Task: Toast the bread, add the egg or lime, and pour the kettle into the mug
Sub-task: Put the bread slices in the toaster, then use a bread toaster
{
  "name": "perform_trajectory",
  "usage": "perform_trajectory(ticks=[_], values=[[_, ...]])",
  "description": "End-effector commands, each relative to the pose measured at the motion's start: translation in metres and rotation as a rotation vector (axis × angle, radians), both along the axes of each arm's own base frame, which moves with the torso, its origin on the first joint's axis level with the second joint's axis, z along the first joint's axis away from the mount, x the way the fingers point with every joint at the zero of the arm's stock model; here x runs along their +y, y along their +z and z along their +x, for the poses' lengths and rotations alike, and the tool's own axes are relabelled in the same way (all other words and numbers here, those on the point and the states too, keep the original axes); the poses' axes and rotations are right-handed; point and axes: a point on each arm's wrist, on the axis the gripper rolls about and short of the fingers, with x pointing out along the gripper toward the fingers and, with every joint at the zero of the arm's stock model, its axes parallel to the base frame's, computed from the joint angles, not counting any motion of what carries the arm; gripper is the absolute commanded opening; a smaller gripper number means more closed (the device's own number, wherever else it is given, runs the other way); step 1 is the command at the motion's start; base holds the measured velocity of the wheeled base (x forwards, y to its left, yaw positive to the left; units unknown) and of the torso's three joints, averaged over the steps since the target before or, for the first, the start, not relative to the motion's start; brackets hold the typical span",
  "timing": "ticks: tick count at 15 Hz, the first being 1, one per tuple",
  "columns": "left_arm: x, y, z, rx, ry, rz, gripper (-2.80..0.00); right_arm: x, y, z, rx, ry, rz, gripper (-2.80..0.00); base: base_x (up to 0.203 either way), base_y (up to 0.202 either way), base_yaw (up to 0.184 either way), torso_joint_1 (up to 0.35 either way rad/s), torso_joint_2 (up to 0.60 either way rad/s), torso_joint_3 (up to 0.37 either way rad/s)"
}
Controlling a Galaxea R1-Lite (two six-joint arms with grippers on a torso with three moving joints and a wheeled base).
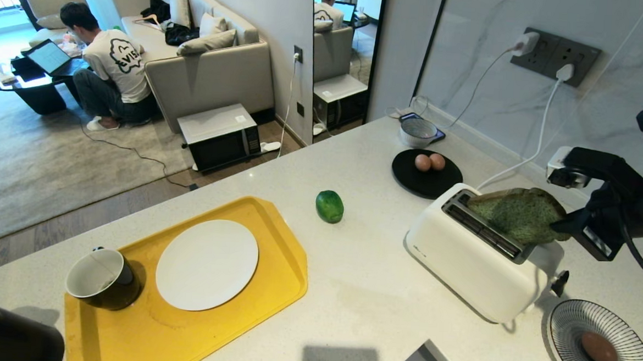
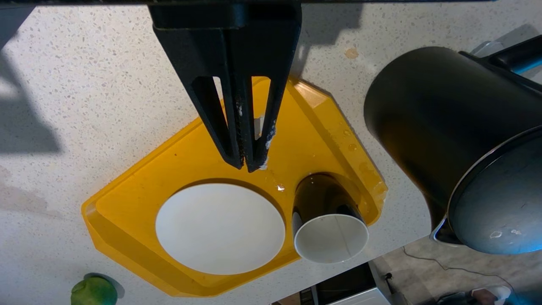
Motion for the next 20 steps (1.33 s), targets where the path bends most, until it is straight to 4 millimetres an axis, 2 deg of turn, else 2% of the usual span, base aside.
perform_trajectory(ticks=[1, 4, 5, 6, 15, 19, 20], values=[[0.0, 0.0, 0.0, 0.001, 0.001, 0.0, -2.8, 0.001, -0.002, 0.002, 0.008, 0.004, -0.007, -2.8, 0.0, 0.0, 0.0, 0.0, 0.0, 0.0], [0.0, 0.0, 0.0, 0.001, 0.001, 0.0, -2.8, 0.001, -0.002, 0.005, 0.006, -0.005, -0.017, -2.8, 0.0, 0.0, 0.0, 0.0, 0.0, 0.0], [0.0, 0.0, 0.0, 0.001, 0.001, 0.0, -2.8, 0.001, -0.002, 0.006, 0.005, -0.007, -0.017, -0.02, 0.0, 0.0, 0.0, 0.0, 0.0, 0.0], [0.0, 0.0, 0.0, 0.001, 0.001, 0.0, -2.8, 0.001, -0.001, 0.007, 0.004, -0.008, -0.016, 0.0, 0.0, 0.0, 0.0, 0.0, 0.0, 0.0], [0.0, 0.0, 0.0, 0.001, 0.001, 0.0, -2.8, 0.004, 0.005, 0.008, -0.019, -0.025, 0.06, 0.0, 0.0, 0.0, 0.0, 0.0, 0.0, 0.0], [0.0, 0.0, 0.0, 0.001, 0.001, 0.0, -2.8, -0.002, 0.02, -0.025, -0.067, -0.103, 0.161, 0.0, 0.0, 0.0, 0.0, 0.0, 0.0, 0.0], [0.0, 0.0, 0.0, 0.001, 0.001, 0.0, -2.8, -0.005, 0.019, -0.036, -0.066, -0.124, 0.169, -2.79, 0.0, 0.0, 0.0, 0.0, 0.0, 0.0]])
